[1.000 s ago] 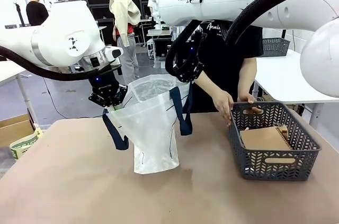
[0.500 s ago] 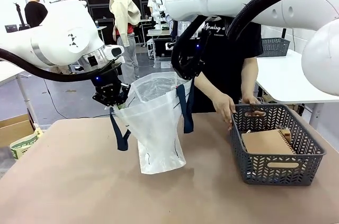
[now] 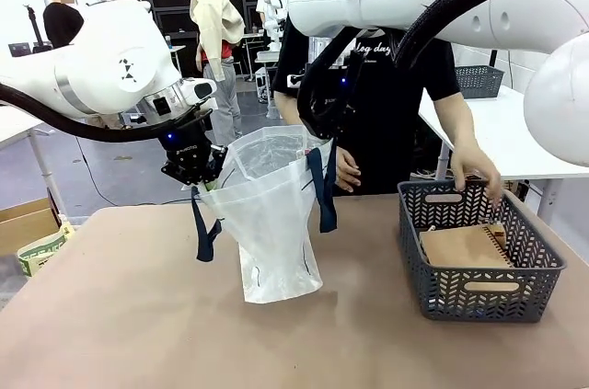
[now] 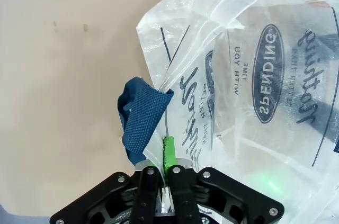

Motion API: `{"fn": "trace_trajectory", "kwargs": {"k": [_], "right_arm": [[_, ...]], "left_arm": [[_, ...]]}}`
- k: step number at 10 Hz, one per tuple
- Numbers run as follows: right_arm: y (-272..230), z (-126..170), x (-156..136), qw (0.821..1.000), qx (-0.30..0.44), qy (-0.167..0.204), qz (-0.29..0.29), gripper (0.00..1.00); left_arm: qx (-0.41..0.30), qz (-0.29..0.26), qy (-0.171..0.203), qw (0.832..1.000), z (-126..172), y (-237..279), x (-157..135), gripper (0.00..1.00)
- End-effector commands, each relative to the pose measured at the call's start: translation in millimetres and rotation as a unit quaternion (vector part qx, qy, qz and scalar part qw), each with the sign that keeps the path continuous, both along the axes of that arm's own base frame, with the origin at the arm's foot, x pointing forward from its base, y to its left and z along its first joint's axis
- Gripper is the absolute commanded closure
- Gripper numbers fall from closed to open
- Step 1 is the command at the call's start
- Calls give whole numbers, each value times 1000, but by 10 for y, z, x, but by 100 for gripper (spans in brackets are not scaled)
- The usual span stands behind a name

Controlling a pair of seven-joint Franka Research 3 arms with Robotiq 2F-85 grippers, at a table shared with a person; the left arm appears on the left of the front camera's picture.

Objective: Transfer purchased items from the store into the shopping bag.
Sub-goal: Open the Reusable shopping bag in the center of the table.

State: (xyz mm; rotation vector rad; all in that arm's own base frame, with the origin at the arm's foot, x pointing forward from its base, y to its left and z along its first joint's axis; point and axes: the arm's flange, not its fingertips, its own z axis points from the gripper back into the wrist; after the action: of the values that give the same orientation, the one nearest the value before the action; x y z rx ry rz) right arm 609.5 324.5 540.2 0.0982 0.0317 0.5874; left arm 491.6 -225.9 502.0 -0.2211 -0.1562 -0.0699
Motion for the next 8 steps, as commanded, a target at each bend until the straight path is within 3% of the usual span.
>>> {"fn": "trace_trajectory", "kwargs": {"k": [1,2,8], "right_arm": [[10,2,-15,1000,5,0,7,100],[31,11,-45,1000,13,-3,13,100],[57,17,-108,997,37,-26,55,100]], "left_arm": [[-23,-3,7,1000,7,-13,9,100],[-22,27,10,999,5,-45,15,100],[-19,17,-27,999,0,-101,72,100]]}}
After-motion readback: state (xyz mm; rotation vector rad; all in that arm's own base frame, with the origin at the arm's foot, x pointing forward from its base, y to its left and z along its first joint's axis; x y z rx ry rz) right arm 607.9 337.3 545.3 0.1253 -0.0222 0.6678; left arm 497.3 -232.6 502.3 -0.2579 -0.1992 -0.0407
